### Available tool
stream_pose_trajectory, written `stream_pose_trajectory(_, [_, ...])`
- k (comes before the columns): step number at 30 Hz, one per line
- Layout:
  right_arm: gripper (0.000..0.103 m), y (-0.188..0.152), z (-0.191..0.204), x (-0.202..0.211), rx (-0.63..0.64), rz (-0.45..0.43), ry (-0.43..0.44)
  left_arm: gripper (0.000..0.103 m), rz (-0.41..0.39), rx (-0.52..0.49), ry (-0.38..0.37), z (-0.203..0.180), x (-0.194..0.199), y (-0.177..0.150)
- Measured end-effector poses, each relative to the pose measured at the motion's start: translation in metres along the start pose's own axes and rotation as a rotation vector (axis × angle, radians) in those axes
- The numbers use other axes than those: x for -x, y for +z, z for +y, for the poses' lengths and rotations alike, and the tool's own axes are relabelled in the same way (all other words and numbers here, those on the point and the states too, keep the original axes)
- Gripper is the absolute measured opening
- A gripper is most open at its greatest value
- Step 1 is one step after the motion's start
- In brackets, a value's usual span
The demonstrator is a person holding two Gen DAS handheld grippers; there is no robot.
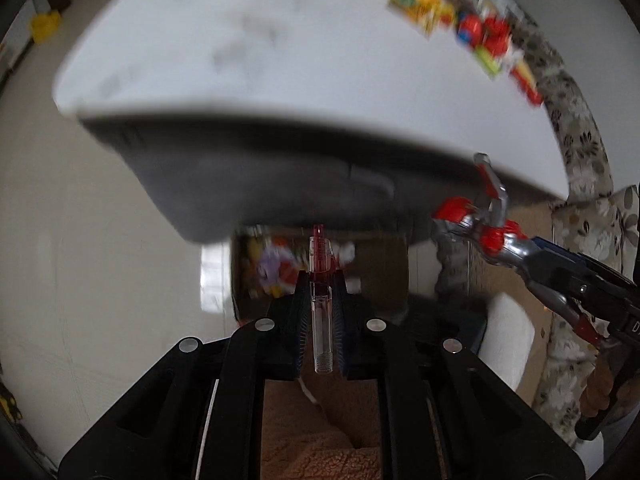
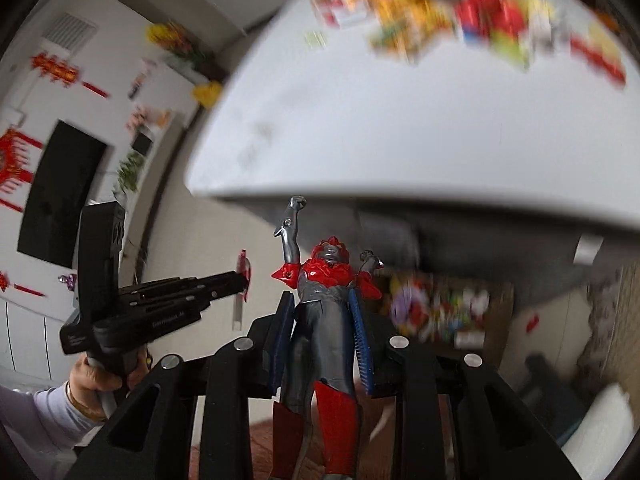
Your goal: Collect trash
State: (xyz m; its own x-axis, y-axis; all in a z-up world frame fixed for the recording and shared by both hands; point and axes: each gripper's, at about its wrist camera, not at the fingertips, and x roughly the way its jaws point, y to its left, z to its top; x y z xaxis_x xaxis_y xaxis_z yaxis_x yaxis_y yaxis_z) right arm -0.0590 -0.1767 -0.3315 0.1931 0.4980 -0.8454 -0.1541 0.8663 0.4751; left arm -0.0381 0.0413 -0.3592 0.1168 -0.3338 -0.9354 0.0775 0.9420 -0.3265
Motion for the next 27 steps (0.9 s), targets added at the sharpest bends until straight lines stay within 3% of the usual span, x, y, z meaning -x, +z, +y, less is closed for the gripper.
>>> stream_pose_trajectory(3, [0.028,-0.015,-0.028,-0.052,-0.062,0.089,-0.025,0.011,0.105,0.03,-0.011,0.01,-0.07,-0.013])
stream_pose_trajectory(7, [0.029,-0.03,-0.086,-0.138,-0.136,0.165,-0.112,0.012,0.191,0.069,0.041,0.025,-0.168,-0.008])
stream_pose_trajectory(8, [0.03,-0.033,-0.099,-0.156,-0.146,0.172,-0.154,0.016,0.218,0.074,0.057,0.028,-0.191,-0.007])
stream_pose_trajectory(9, [0.052,-0.038,-0.112,-0.172,-0.148,0.177,-0.203,0.024,0.259,0.072,0.08,0.034,-0.222,-0.006])
stream_pose_trajectory(10, [0.068,-0.044,-0.13,-0.193,-0.154,0.194,-0.263,0.05,0.304,0.064,0.127,0.04,-0.246,-0.008])
stream_pose_trajectory(11, [0.084,-0.05,-0.145,-0.209,-0.163,0.213,-0.331,0.067,0.34,0.053,0.172,0.044,-0.265,-0.011])
stream_pose_trajectory(12, [0.082,-0.054,-0.156,-0.219,-0.18,0.236,-0.361,0.067,0.371,0.046,0.226,0.051,-0.284,-0.013])
stream_pose_trajectory(14, [0.082,-0.067,-0.179,-0.238,-0.236,0.317,-0.394,0.068,0.397,0.074,0.264,0.06,-0.299,-0.017])
stream_pose_trajectory(16, [0.083,-0.075,-0.188,-0.24,-0.269,0.337,-0.41,0.069,0.416,0.1,0.265,0.065,-0.3,-0.023])
stream_pose_trajectory(18, [0.093,-0.078,-0.189,-0.233,-0.29,0.338,-0.406,0.072,0.406,0.1,0.273,0.066,-0.29,-0.028])
stream_pose_trajectory(22, [0.096,-0.068,-0.171,-0.205,-0.287,0.318,-0.375,0.072,0.358,0.111,0.258,0.062,-0.254,-0.03])
stream_pose_trajectory(27, [0.097,-0.03,-0.122,-0.141,-0.233,0.204,-0.33,0.072,0.198,0.076,0.226,0.036,-0.165,-0.01])
